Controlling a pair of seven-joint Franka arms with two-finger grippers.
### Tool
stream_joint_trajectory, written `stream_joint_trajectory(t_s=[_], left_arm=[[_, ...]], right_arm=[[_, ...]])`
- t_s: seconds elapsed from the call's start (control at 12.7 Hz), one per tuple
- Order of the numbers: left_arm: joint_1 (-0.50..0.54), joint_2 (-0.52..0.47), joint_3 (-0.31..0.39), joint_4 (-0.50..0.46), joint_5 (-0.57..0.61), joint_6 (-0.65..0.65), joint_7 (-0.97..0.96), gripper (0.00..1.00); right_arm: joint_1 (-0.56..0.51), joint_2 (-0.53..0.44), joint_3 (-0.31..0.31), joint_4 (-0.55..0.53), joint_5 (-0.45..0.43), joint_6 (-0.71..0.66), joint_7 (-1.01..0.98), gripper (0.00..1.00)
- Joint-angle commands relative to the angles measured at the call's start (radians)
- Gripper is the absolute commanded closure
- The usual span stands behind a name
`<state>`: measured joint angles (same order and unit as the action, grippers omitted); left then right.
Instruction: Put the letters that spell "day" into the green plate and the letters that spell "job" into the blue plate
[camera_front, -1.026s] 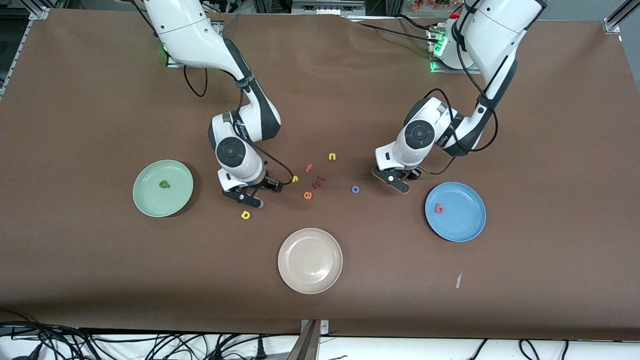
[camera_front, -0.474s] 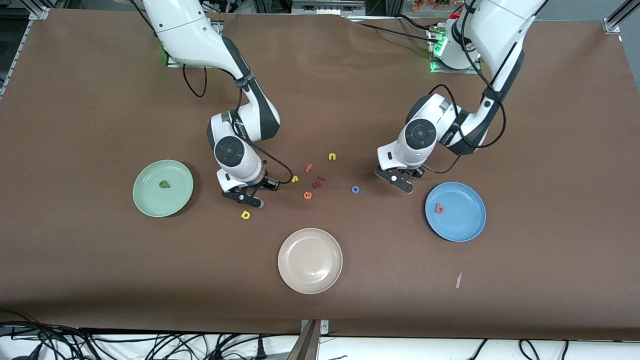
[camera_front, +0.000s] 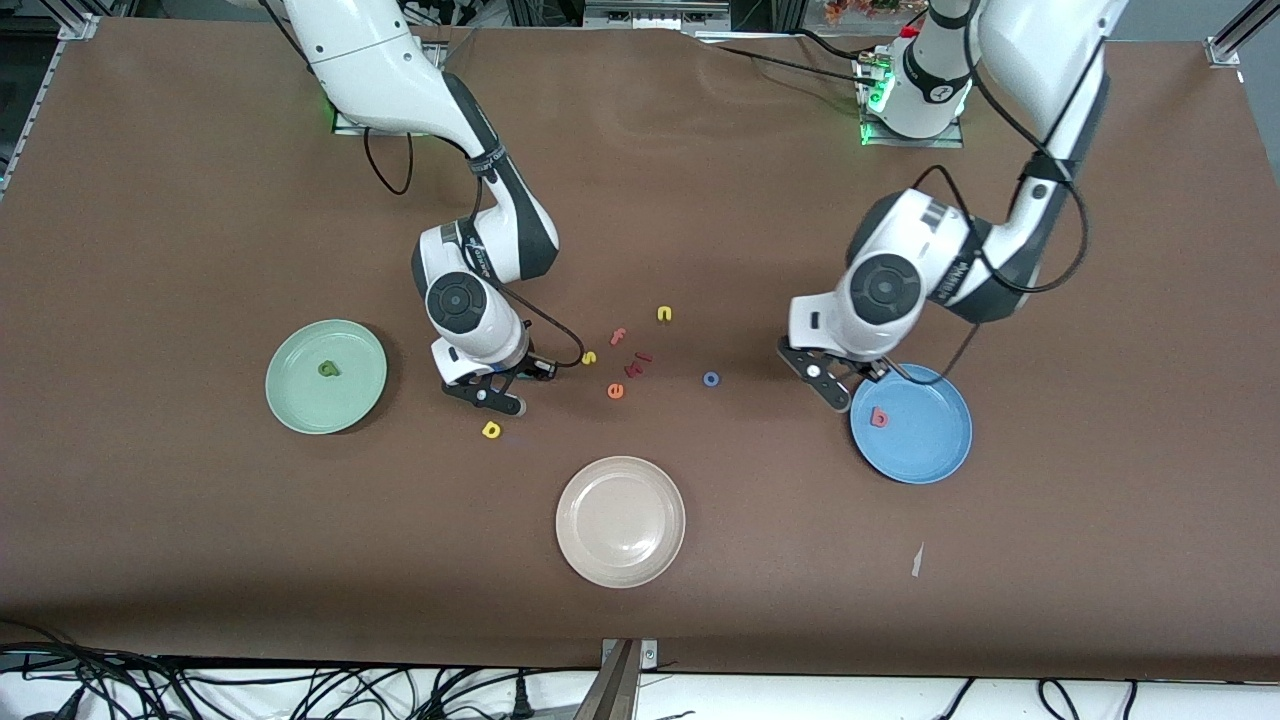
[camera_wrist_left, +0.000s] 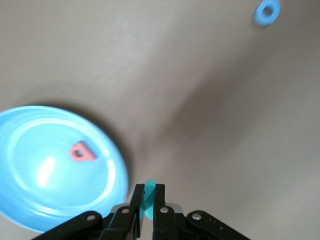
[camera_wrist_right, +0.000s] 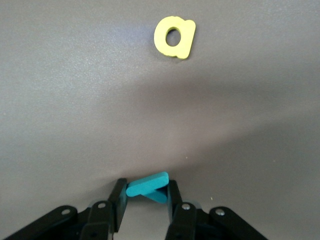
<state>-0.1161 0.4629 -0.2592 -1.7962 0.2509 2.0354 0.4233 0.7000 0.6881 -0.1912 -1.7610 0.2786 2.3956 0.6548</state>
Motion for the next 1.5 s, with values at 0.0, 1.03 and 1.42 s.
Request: stream_joint_trajectory(t_s=[0.0,1.03,1.42], left_arm=[[0.067,0.019,-0.008,0.012,0.086,-0.007,0.159,1.0],[0.124,0.063,-0.109,0.011,-0.022,0.091,0.09,0.0],[-0.036,0.159,-0.161,0.099,-0.051,0.105,-0.507,0.0]], right_arm=[[0.004,0.002,-0.01,-0.032,0.019,0.01,-0.024,0.67],[-0.005,-0.128,-0.353,0.02,0.019,-0.455,-0.562,0.79],[-0.063,-0.099,-0.433,-0.012,0.022,-0.451,-0.621,0.79]])
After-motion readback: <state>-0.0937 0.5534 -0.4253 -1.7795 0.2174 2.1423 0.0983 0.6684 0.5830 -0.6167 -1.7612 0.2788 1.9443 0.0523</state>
